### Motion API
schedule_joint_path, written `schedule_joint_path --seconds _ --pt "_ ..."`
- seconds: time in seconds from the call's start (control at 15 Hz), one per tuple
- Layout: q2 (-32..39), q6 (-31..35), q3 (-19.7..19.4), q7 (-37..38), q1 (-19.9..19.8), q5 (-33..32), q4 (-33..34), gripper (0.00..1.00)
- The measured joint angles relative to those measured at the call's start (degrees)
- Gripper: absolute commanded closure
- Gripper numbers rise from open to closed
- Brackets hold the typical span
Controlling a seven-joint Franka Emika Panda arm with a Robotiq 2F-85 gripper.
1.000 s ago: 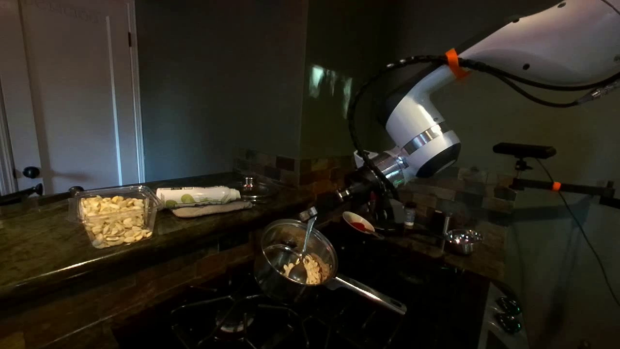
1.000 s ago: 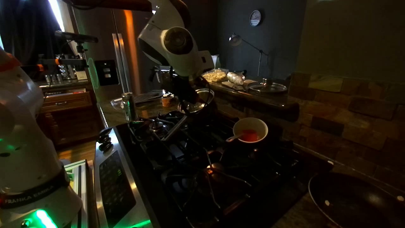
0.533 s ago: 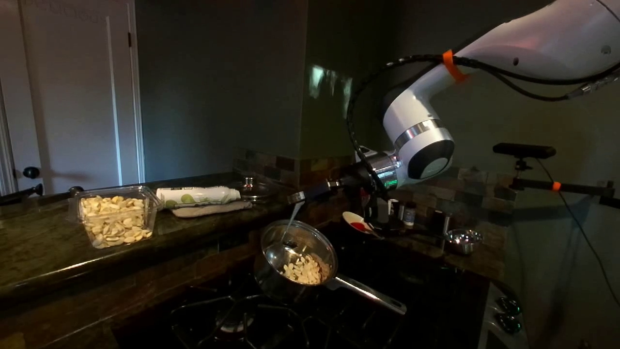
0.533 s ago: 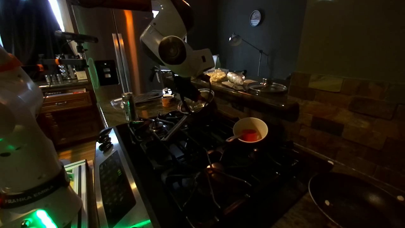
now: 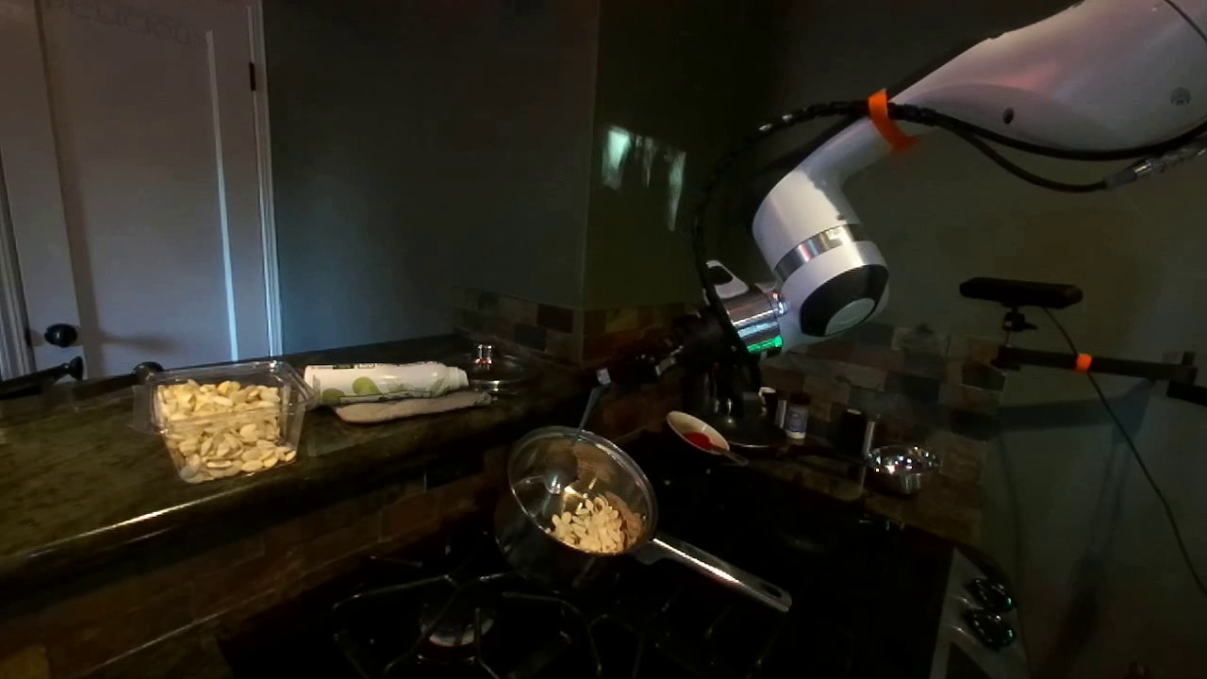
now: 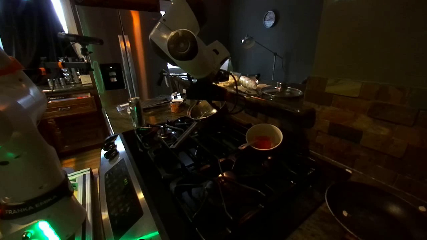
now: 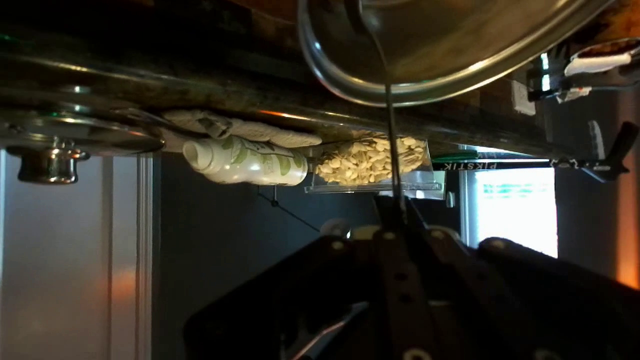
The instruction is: Use the spoon to mix the objects inside of the pot
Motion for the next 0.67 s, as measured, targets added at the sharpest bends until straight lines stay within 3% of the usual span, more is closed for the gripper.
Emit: schedule_joint_path --seconds 0.33,0.53,0.67 --pt "-0.25 5.38 -0.02 -9.39 -0.60 -4.44 -0.54 0.99" --pt "-0.34 11.18 0.40 -8.28 -0.58 -11.76 -2.10 0.99" --pt "-0.81 13.57 0.68 -2.80 -0.56 -19.19 -3.02 0.99"
